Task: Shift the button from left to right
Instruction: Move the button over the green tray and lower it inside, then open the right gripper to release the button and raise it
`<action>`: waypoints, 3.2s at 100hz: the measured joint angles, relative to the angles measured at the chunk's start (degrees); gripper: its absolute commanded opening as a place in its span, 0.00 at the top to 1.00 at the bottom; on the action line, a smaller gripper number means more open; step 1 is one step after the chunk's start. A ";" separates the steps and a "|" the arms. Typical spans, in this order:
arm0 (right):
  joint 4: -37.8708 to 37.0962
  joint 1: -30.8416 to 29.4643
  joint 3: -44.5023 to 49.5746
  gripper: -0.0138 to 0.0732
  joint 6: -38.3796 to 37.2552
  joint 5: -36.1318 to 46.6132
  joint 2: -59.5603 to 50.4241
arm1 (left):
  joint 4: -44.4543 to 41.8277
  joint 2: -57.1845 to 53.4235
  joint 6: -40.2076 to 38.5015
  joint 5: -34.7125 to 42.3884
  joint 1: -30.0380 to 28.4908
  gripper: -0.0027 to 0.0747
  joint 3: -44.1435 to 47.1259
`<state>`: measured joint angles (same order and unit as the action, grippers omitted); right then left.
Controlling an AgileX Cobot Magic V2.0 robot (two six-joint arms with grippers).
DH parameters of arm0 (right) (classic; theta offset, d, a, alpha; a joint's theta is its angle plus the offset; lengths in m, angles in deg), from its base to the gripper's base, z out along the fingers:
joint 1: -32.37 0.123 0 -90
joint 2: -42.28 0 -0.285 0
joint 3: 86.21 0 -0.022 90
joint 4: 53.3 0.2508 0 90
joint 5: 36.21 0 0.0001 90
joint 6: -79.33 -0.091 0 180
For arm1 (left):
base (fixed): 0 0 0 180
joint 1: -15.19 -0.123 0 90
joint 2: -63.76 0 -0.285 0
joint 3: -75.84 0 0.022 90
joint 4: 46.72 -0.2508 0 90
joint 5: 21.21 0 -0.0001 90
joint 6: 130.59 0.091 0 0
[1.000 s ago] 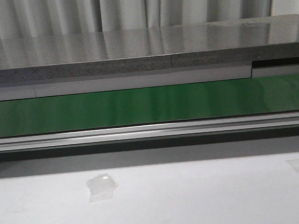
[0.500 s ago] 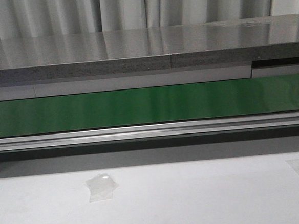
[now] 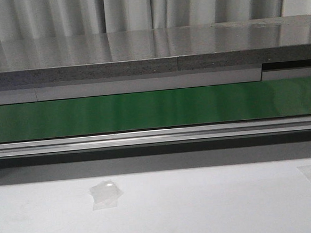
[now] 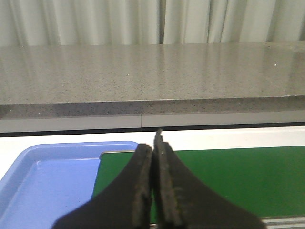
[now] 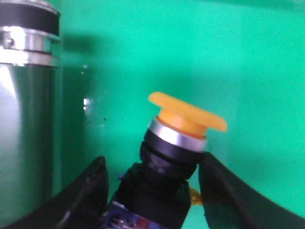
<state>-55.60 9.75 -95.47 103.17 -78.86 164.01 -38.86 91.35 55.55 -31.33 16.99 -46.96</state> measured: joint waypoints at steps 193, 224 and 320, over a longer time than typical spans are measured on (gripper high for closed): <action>2.30 0.00 -0.12 0.17 -2.66 2.65 -3.39 | 0.00 0.00 0.00 0.00 0.00 0.99 0.00; 8.88 5.90 -0.12 0.17 -2.60 4.08 -10.40 | 0.00 0.00 0.00 0.00 0.00 0.99 0.00; 15.21 25.14 43.11 0.17 -2.60 30.53 -54.32 | 0.00 0.00 0.00 0.00 0.00 0.99 0.00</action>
<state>-40.39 34.90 -52.36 100.57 -48.33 109.69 -38.86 91.35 55.55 -31.33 16.99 -46.96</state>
